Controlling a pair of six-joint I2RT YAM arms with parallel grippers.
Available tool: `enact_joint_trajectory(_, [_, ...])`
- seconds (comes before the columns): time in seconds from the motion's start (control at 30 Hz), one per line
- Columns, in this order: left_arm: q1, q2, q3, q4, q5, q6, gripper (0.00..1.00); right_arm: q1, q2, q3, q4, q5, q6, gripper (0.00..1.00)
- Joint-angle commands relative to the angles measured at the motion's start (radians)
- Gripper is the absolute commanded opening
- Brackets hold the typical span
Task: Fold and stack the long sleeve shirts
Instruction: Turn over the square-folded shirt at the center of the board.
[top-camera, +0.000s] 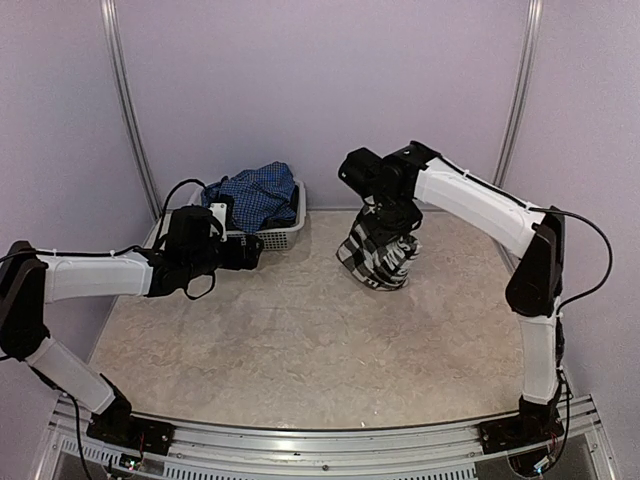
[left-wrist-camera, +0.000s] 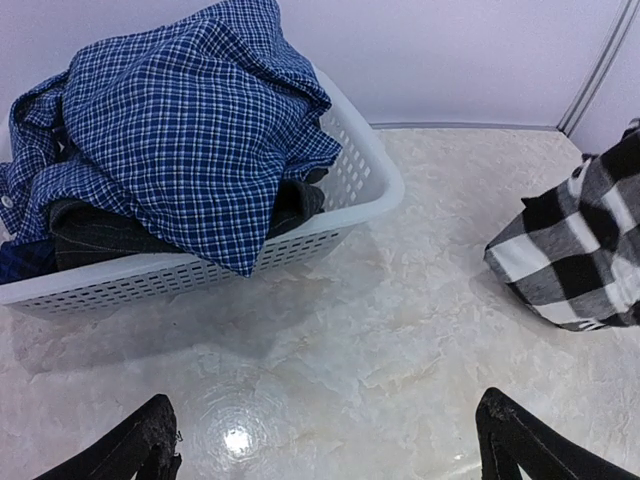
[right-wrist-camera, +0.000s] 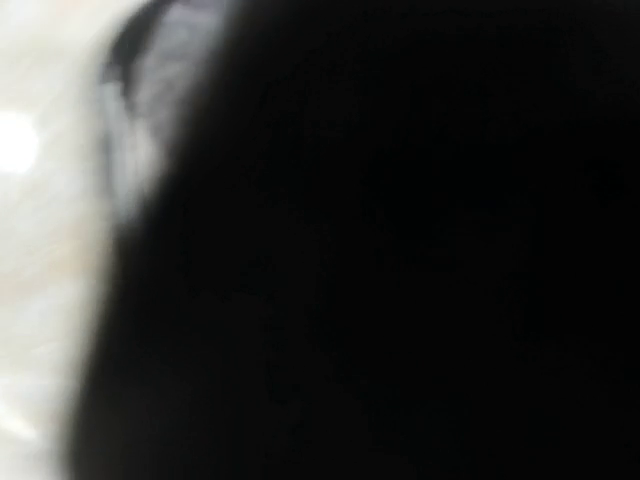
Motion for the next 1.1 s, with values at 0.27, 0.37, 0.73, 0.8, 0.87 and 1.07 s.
enact_joint_trajectory(0.27, [0.011, -0.023, 0.014, -0.051, 0.057, -0.054, 0.99, -0.356, -0.384, -0.242, -0.051, 0.046, 0.046, 0.00])
enact_joint_trajectory(0.37, [0.011, -0.011, 0.023, -0.064, 0.061, -0.056, 0.99, -0.367, -0.364, -0.253, -0.061, 0.110, 0.055, 0.00])
enact_joint_trajectory(0.73, [0.014, 0.017, 0.020, -0.094, 0.035, -0.069, 0.99, -0.029, 0.120, -0.198, -0.060, 0.147, 0.107, 0.00])
enact_joint_trajectory(0.8, [0.014, 0.019, 0.019, -0.097, 0.039, -0.068, 0.99, 0.030, 0.187, -0.131, -0.060, 0.115, 0.095, 0.00])
enact_joint_trajectory(0.87, [0.014, 0.022, 0.020, -0.100, 0.034, -0.066, 0.99, 0.085, 0.239, -0.061, -0.060, 0.088, 0.085, 0.00])
enact_joint_trajectory(1.07, [0.015, 0.029, 0.027, -0.115, 0.011, -0.063, 0.99, 0.165, 0.346, 0.024, -0.059, 0.016, 0.102, 0.08])
